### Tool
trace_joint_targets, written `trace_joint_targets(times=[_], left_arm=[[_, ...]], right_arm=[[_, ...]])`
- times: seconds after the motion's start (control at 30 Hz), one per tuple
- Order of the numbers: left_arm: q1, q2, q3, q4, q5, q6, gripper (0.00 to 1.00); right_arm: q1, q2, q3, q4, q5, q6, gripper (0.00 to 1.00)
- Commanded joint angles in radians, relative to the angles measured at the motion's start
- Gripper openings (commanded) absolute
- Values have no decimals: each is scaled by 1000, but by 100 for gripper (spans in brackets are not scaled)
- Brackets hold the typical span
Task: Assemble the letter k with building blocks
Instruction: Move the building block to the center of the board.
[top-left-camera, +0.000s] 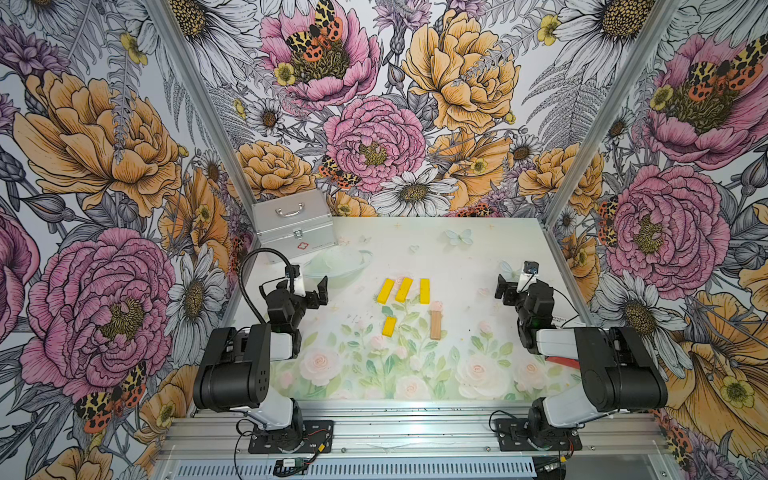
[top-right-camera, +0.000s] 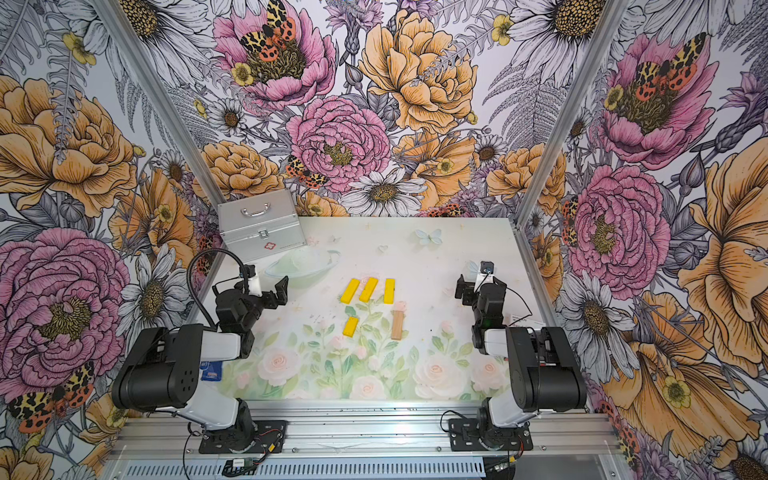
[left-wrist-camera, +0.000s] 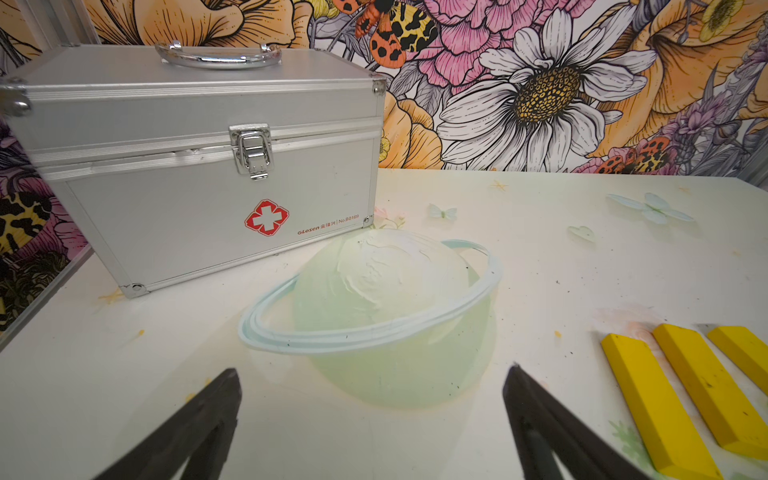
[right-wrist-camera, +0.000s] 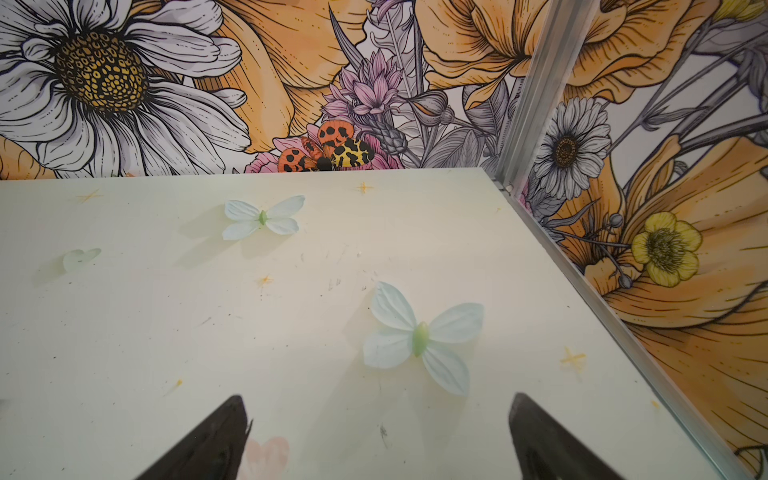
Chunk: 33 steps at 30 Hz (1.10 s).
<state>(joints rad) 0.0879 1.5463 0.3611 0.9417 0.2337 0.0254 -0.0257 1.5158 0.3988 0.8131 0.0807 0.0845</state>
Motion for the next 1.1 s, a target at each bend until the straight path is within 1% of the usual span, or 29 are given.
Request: trace_joint_targets(times=[0.0,0.3,0.4,0.5,0.57,0.63,0.67,0.73,0.8,0.87,0.9,0.93,0.97,1.0,1.03,1.07], left_arm=[[10,9,3,30,15,-9,99],[23,12,-3,49,46,-16,99],[23,11,-4,50,46,-16,99],[23,3,-8,51,20,-27,99],[23,-14,-17,55,-6,-36,99],[18,-28,-24,54,-36,-39,99],[12,-38,-23,46,-61,-40,99],[-14,-81,-22,0,-150,-36,99],[-57,-144,-16,-68,-247,-16,99],[-110,-207,-4,-141,-354,15,99],[-148,-241,9,-190,-421,32,99],[-183,-275,36,-286,-505,21,99],[-201,-300,80,-388,-549,-25,99],[-213,-316,133,-506,-570,-79,98],[-229,-323,179,-583,-568,-108,96],[-252,-324,209,-624,-556,-110,95]], right_arm=[[-3,13,5,11,-14,-5,99],[-3,11,3,13,-16,-2,99],[-3,3,8,0,6,8,99],[-3,-22,29,-57,17,9,99],[5,-55,63,-144,11,-9,99],[14,-81,102,-244,31,-18,99],[19,-89,118,-282,59,-14,99],[24,-109,155,-373,118,6,99],[28,-133,190,-458,148,31,99],[29,-155,236,-561,150,72,99],[31,-163,267,-621,150,104,99],[32,-166,303,-691,144,139,99],[36,-167,336,-744,130,156,99],[43,-167,369,-805,112,169,99],[54,-163,401,-857,106,180,99],[67,-162,429,-900,102,192,100]])
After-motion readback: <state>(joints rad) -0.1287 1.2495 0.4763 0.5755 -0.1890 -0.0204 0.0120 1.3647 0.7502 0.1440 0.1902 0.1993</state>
